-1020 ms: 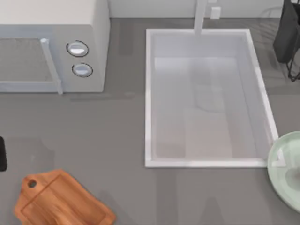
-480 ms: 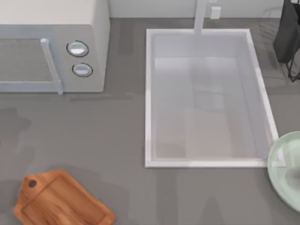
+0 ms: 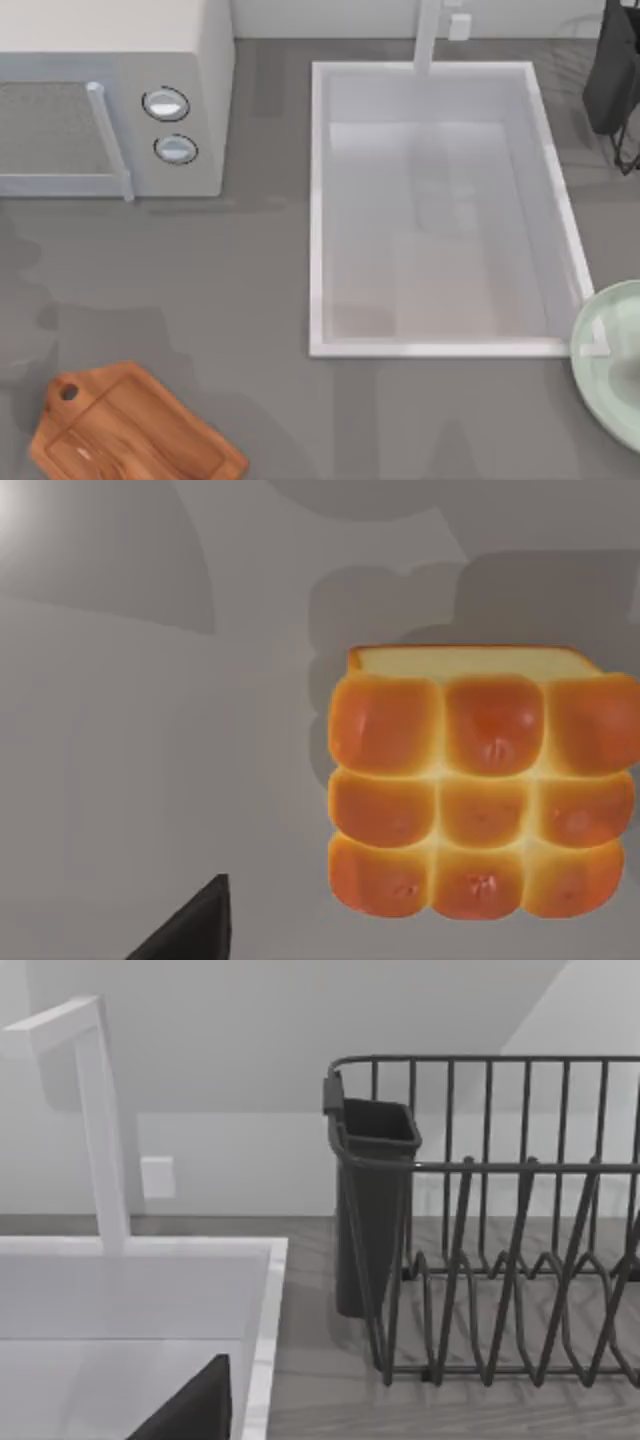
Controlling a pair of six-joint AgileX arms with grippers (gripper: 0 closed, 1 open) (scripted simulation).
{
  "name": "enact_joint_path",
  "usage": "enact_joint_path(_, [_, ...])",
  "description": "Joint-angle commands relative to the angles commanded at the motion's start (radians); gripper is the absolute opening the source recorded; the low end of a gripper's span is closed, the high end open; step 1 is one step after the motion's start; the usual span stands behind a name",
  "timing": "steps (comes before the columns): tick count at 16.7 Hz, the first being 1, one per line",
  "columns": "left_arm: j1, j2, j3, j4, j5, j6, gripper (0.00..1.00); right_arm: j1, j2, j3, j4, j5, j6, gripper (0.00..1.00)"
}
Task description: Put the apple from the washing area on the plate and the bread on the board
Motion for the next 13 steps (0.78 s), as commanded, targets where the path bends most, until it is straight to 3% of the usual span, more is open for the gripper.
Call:
enact_joint_path(7, [-0.001,0.019,-0.009,0.014,0.000,0.002,1.00,0.000,0.000,0.000,0.000,0.000,0.000,1.00])
enact_joint_path(13, [0.003,0.114,-0.108,0.234,0.000,0.006,1.00,0.000,0.000,0.000,0.000,0.000,0.000,1.00])
